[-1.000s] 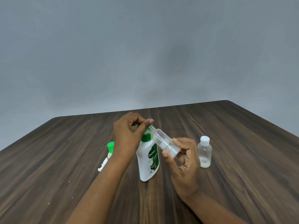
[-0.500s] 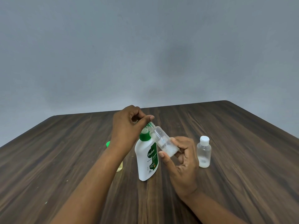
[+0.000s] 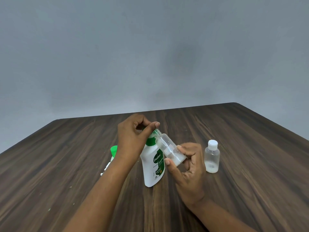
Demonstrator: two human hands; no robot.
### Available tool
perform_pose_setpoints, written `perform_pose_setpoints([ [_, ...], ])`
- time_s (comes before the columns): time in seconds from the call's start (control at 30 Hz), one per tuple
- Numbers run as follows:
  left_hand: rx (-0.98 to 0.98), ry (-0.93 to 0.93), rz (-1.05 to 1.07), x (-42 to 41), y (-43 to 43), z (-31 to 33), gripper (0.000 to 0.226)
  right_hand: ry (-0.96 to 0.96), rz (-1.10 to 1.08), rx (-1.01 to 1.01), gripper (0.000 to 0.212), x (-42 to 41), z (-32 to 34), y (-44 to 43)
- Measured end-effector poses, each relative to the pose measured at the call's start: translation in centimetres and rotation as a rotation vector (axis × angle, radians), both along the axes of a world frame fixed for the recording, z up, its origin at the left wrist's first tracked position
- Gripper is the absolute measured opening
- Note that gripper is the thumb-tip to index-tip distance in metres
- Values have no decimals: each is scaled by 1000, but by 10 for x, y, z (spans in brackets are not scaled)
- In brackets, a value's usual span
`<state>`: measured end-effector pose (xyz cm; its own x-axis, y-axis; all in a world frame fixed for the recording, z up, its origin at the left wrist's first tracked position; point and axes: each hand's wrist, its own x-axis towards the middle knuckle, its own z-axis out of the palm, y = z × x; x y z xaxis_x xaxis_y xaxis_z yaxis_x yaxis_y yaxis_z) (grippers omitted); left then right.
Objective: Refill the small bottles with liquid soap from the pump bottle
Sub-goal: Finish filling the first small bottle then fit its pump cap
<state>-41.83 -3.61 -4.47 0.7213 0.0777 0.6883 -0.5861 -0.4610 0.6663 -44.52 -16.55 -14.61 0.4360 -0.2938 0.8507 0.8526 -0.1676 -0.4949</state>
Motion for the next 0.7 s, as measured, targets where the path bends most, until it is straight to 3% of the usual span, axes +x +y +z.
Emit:
perform_pose_setpoints([
  [0.2,95,57,-60,2,6,16,22,26,43,16,34,0,1,0],
  [0.47,27,12,-38,2,2,-2,27,145,68,10,29,-9,5,1],
  [0.7,-7,-59,-24,3,2,-9,26,191,49,-63,42,-11,7,0],
])
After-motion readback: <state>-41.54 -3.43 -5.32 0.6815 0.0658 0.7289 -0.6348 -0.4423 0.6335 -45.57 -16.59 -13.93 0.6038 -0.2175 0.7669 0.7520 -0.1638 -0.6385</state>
